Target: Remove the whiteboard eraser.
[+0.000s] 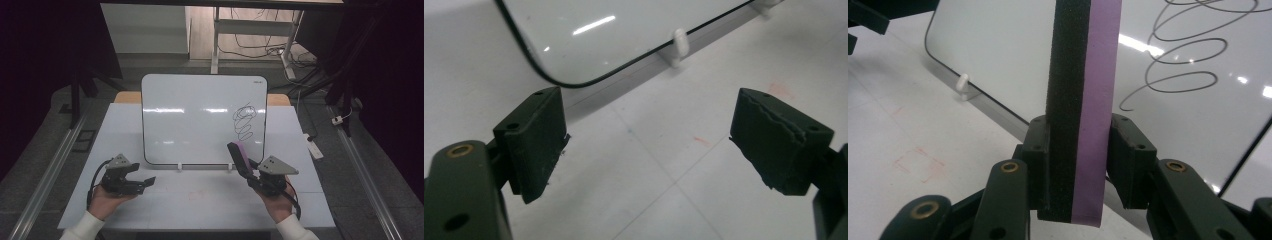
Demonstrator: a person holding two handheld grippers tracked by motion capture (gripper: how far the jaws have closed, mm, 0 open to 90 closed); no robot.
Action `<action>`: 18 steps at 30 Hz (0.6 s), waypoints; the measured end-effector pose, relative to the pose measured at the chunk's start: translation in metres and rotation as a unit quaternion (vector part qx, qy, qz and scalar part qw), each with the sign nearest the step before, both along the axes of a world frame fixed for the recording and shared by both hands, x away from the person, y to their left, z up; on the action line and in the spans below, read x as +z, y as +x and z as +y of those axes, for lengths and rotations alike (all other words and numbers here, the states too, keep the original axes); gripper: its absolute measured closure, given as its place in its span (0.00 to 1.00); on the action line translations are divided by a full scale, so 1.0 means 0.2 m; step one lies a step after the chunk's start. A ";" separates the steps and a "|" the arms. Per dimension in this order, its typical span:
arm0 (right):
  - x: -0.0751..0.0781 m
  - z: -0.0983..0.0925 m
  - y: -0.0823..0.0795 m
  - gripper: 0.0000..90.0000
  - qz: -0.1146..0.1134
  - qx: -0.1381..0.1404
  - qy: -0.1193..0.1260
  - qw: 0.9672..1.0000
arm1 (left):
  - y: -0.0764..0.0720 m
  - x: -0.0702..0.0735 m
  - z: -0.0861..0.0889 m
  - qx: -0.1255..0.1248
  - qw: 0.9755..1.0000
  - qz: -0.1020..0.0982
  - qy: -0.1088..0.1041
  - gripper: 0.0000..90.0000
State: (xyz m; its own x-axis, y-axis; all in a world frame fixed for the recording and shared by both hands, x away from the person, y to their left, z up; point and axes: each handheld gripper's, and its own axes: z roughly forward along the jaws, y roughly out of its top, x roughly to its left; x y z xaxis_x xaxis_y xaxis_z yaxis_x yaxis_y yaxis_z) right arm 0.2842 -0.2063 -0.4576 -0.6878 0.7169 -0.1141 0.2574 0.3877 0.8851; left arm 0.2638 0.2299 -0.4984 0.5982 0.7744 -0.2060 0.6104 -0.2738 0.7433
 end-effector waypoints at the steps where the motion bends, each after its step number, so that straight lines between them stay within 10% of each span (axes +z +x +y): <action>1: 0.00 0.00 0.00 0.71 -0.001 0.002 -0.001 1.000 | 0.00 0.02 -0.01 -0.007 1.000 -0.002 -0.002 0.19; 18: -0.05 0.10 -0.03 0.71 -0.001 0.041 -0.015 0.999 | 0.16 0.21 -0.32 -0.083 0.996 0.000 -0.022 0.20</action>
State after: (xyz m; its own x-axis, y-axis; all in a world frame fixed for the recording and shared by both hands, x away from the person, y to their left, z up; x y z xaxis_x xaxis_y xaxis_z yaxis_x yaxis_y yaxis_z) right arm 0.2778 -0.1867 -0.4682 -0.7444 0.6540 -0.1349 0.2223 0.4333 0.8734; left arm 0.2952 0.1669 -0.4559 0.7178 0.6545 -0.2372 0.5588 -0.3384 0.7571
